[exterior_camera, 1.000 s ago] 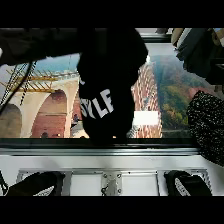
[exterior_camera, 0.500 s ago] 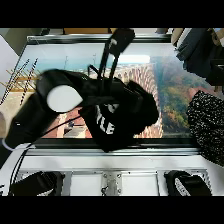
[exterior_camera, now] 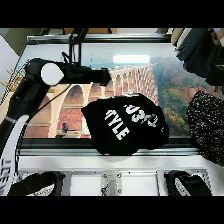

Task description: Fold the clothes and pants, and hang the long-sleeved shirts on hangers.

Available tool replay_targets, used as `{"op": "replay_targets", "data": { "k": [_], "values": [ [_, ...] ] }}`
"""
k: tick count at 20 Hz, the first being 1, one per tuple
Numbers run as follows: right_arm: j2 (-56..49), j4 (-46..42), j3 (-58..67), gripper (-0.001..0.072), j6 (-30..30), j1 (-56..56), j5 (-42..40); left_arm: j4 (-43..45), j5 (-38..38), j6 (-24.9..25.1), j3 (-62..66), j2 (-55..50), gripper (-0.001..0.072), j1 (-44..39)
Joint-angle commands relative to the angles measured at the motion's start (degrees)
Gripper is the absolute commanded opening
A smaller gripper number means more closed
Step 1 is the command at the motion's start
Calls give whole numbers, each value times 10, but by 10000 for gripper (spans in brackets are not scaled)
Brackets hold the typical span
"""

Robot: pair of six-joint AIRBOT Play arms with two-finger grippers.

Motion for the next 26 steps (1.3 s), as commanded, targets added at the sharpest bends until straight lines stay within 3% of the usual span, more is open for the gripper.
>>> {"op": "replay_targets", "data": {
  "k": [1, 5, 8, 11, 12, 14, 15, 19, 22, 25, 26],
  "values": [
    [-1, 0, 0, 15, 0, 0, 16, -1, -89, -1, -6, -79, 708, 94],
    [-2, 0, 0, 15, 0, 0, 35, -42, -74, -6, -87, -159, 708, 130],
    [-2, 0, 0, 15, 0, 0, 37, -124, -41, 61, -125, -202, 708, 120],
    [-2, 7, 0, 15, 0, 0, 37, -136, -26, 68, -124, -232, 708, 100],
    [-2, 11, 0, 15, 0, 0, 37, -136, -21, 67, -125, -236, 620, 97],
    [-1, 11, 0, 15, 0, 0, 37, -134, -14, 66, -124, -235, 154, 96],
    [-2, 11, 0, 15, 0, 0, 37, -131, -13, 66, -124, -229, 15, 101],
    [-9, 9, 0, 15, 0, 0, 46, -93, -24, 60, -125, -146, 13, 150],
    [-38, 9, -3, 15, 0, 0, 111, 4, -60, 50, -125, -53, 13, 187],
    [-80, 14, -42, 28, 0, 0, 143, 34, -87, 51, -136, 11, 14, 215],
    [-95, 26, -64, 135, 0, 0, 143, 33, -80, 51, -152, 31, 14, 223]
  ]
}}
